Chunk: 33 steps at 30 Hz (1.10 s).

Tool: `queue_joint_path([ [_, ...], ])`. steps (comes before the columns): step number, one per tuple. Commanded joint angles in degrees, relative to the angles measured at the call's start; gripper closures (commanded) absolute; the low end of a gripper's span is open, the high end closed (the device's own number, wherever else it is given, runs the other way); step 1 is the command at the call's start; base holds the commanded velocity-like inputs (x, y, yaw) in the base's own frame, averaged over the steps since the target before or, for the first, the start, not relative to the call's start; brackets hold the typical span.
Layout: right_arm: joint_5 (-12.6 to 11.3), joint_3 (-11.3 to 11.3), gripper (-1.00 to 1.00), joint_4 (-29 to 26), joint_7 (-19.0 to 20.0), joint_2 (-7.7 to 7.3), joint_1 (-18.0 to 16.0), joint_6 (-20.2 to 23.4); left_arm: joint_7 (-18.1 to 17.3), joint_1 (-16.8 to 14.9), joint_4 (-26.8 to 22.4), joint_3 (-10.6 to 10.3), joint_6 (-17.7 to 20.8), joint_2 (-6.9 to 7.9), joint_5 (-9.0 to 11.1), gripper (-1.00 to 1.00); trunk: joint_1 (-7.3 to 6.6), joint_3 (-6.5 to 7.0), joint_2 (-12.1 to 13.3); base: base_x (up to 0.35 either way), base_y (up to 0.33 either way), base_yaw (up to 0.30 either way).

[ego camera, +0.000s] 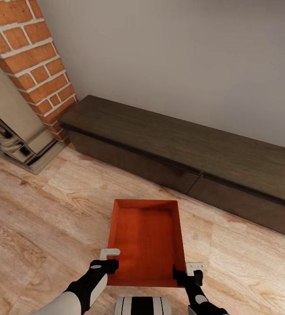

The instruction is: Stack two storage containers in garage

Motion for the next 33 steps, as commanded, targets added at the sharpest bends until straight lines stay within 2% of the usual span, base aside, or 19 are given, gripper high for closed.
queue_joint_path([
  [1,-0.53,0.51,-1.0,0.05,-0.2,0.0,-0.03,-0.19,0.4,0.0,-0.11,-0.49,0.3,0.03,0.59,-1.0,-0.01,-0.03,-0.01,0.0,0.0,0.0],
  [10,-0.55,0.51,-1.0,0.05,-0.2,-0.01,-0.03,-0.19,0.32,0.0,-0.01,-0.49,0.3,0.06,0.59,-1.0,-0.01,-0.03,-0.01,0.0,0.0,0.0],
  [11,-0.56,0.51,1.0,0.05,-0.2,-0.01,-0.03,-0.19,0.28,0.0,0.01,-0.49,0.3,0.08,0.62,1.0,-0.01,-0.03,-0.01,0.0,0.0,0.0],
  [33,-0.5,0.51,1.0,0.05,-0.2,0.09,-0.03,-0.27,0.34,0.0,-0.18,-0.48,0.3,0.03,0.59,1.0,-0.01,-0.03,-0.01,0.0,0.0,0.0],
])
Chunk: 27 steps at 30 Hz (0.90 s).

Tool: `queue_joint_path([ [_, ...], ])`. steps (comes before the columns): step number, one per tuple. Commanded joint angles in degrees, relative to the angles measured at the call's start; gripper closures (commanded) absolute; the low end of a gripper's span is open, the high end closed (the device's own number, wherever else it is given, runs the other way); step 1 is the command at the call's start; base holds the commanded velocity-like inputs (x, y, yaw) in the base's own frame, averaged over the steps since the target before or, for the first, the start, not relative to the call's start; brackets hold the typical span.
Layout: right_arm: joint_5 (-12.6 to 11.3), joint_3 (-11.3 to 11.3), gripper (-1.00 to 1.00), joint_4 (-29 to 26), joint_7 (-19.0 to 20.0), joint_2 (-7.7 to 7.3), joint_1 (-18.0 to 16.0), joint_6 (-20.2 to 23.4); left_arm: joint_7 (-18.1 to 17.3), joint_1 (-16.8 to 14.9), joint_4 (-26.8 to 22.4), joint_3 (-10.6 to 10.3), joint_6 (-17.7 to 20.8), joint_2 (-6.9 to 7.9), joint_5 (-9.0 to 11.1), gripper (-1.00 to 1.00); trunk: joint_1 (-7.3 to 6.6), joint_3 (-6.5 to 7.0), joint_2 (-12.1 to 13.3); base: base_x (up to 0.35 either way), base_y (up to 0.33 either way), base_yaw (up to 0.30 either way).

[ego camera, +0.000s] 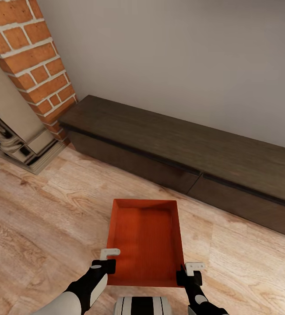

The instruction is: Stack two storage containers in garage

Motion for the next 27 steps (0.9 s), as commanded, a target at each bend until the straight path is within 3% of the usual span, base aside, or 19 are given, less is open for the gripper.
queue_joint_path([
  [1,-0.77,0.45,1.0,0.06,-0.07,0.04,-0.03,-0.25,0.41,0.0,-0.13,-0.37,0.35,0.04,0.28,1.0,-0.01,-0.03,-0.01,0.0,0.0,0.0],
  [27,-0.69,0.45,1.0,0.06,-0.07,0.17,-0.03,-0.25,0.31,0.0,0.04,-0.38,0.35,0.04,0.37,1.0,-5.5,4.46,10.01,0.0,0.0,0.0],
])
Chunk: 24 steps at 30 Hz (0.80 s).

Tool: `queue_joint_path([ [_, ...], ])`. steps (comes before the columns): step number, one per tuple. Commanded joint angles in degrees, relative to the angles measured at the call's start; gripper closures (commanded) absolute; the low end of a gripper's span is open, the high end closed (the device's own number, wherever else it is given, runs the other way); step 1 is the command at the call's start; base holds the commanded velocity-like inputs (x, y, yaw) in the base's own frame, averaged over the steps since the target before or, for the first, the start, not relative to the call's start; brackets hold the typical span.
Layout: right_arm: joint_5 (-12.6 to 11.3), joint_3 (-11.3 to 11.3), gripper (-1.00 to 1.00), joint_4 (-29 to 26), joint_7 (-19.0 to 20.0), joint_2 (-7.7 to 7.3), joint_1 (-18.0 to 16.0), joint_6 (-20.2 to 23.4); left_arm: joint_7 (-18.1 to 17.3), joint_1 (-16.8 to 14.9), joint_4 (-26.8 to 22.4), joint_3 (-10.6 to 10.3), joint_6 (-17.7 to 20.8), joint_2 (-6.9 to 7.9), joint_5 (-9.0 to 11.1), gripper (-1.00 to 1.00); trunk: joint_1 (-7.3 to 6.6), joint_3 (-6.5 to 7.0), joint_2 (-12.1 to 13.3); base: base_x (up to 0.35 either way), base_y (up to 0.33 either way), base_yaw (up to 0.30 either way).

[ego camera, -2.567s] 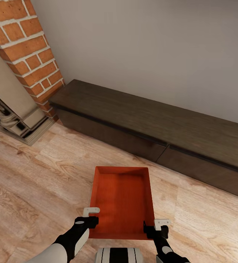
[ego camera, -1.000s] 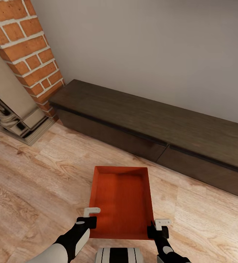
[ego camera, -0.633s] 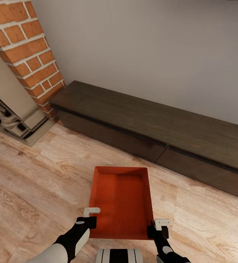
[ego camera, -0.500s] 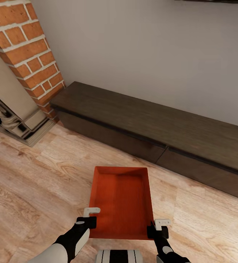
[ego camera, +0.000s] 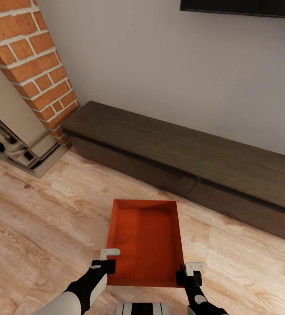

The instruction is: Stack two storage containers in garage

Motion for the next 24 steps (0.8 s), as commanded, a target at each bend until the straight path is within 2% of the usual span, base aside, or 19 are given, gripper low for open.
queue_joint_path([
  [1,-0.64,0.61,1.0,0.03,0.13,0.01,-0.04,-0.26,0.57,0.01,-0.07,-0.92,0.32,0.03,0.95,1.0,-0.23,0.16,0.4,0.0,0.0,0.0],
  [12,-0.8,0.61,1.0,0.03,0.13,-0.01,-0.04,-2.33,0.57,0.01,0.03,-0.88,0.32,0.14,1.03,1.0,-2.65,2.13,4.82,0.0,0.0,0.0],
  [24,-0.7,0.61,1.0,0.03,0.13,-0.05,-0.04,-2.45,0.49,0.01,0.1,-0.84,0.32,0.2,1.04,1.0,-5.28,4.29,9.63,0.0,0.0,0.0],
])
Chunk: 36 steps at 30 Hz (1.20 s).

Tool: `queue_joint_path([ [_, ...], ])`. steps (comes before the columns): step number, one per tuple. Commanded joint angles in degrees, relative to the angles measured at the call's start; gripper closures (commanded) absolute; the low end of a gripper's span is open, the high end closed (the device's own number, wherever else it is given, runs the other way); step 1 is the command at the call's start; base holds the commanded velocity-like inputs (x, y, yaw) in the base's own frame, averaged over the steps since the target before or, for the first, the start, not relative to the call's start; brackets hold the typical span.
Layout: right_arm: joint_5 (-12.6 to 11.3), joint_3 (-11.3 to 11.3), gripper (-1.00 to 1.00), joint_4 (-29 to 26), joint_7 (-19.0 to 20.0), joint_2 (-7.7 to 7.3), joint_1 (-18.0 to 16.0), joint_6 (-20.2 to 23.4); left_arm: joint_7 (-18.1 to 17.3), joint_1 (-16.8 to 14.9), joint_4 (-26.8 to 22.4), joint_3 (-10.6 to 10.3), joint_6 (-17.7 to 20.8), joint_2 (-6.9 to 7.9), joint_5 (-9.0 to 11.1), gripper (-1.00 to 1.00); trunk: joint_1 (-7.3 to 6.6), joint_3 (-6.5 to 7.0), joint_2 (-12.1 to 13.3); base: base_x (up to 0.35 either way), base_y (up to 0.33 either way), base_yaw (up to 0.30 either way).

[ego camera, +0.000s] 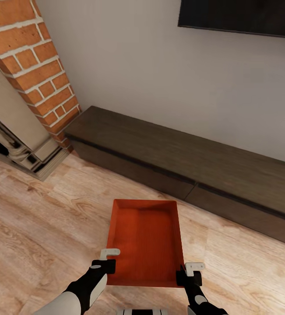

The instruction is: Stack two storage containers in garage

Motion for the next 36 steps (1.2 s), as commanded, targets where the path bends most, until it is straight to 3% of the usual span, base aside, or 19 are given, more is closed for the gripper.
queue_joint_path([
  [1,-0.48,0.48,1.0,-0.08,-0.01,-0.03,-0.05,-2.16,0.64,0.02,0.11,-0.58,0.39,0.11,0.92,1.0,-0.23,0.16,0.4,0.0,0.0,0.0],
  [36,-0.59,0.48,1.0,-0.08,-0.01,0.01,-0.05,-2.16,0.64,0.02,0.04,-0.58,0.39,0.2,0.94,1.0,-7.92,6.44,14.44,0.0,0.0,0.0],
])
